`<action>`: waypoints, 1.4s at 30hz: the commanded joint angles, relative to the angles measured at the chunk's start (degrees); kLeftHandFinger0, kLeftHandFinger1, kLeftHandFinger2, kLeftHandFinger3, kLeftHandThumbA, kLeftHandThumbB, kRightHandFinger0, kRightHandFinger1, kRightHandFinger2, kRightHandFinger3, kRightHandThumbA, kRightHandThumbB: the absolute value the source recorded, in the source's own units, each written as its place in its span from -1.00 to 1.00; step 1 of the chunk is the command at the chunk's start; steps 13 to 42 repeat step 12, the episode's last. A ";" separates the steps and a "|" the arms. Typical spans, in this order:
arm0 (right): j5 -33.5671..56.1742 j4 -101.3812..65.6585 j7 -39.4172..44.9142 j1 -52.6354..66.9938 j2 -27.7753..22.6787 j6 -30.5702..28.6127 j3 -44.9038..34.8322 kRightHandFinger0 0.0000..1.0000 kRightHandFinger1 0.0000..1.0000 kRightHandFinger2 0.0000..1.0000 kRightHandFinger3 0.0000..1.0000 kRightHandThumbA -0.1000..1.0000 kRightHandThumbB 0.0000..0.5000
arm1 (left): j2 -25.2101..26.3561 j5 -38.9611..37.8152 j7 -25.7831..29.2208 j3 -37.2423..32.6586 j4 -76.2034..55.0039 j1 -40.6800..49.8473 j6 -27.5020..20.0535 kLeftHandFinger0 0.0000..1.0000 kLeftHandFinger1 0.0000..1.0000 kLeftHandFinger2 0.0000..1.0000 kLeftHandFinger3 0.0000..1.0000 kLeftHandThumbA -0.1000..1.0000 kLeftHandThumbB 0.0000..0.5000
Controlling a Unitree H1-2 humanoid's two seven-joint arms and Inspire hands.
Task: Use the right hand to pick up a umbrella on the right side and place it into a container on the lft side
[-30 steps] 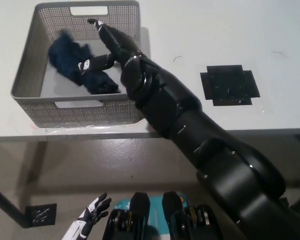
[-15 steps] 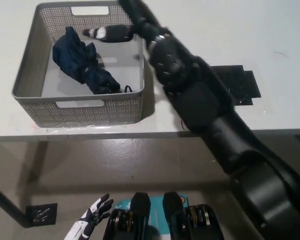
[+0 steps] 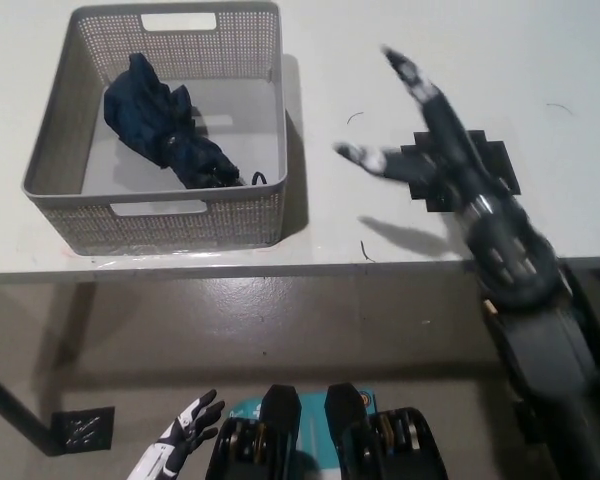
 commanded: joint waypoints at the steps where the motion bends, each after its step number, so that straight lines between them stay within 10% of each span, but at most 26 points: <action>1: 18.62 -54.53 4.02 20.55 -6.64 -1.52 -5.42 1.00 1.00 1.00 1.00 1.00 0.88 | 1.60 -0.07 -0.17 1.05 0.33 0.31 -1.74 1.00 1.00 1.00 1.00 1.00 -0.95; 12: 15.28 -42.01 5.20 43.15 -4.39 -16.18 4.91 1.00 1.00 1.00 1.00 1.00 0.78 | 1.60 -2.28 -0.53 2.01 1.53 0.44 -2.41 1.00 1.00 1.00 1.00 1.00 -1.00; 42: 15.28 -42.01 5.20 43.15 -4.39 -16.18 4.91 1.00 1.00 1.00 1.00 1.00 0.78 | 1.60 -2.28 -0.53 2.01 1.53 0.44 -2.41 1.00 1.00 1.00 1.00 1.00 -1.00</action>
